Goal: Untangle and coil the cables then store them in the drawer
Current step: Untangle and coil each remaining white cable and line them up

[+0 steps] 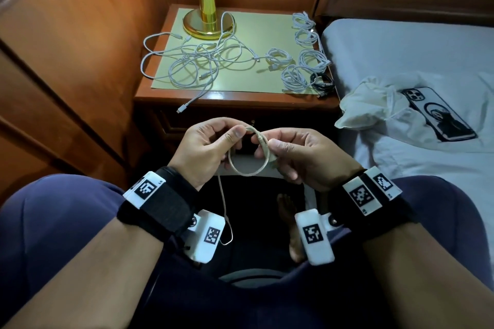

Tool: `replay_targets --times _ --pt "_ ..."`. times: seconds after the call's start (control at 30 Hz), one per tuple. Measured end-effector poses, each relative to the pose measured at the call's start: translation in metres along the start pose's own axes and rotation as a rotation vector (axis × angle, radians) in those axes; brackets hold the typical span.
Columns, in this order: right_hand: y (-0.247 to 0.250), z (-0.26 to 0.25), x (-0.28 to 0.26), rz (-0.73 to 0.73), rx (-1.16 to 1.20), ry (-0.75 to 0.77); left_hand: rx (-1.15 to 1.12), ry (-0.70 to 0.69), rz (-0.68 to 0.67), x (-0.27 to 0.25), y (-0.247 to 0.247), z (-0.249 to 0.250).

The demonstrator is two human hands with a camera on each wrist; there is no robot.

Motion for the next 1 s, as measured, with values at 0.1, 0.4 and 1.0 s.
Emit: replay_targets --times 0.1,0.4,1.0 --pt "0.0 0.0 -0.001 0.007 0.014 -0.015 0.044 -0.033 -0.055 -0.001 -0.004 0.001" --pt "0.032 -0.006 -0.001 0.282 -0.644 -0.002 0.528 -0.069 -0.114 0.005 -0.003 -0.01" --pt "0.022 0.012 0.005 0.036 -0.353 -0.103 0.698 -0.443 -0.12 -0.001 -0.022 0.022"
Point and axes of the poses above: each hand's wrist, its own x-axis towards the middle knuckle, its own y-axis out of the back of the hand, z = x × y, the point moved 10 cm from there along x, towards the middle knuckle, and after that the axes turned 6 degrees about -x, right-handed, at the moved point
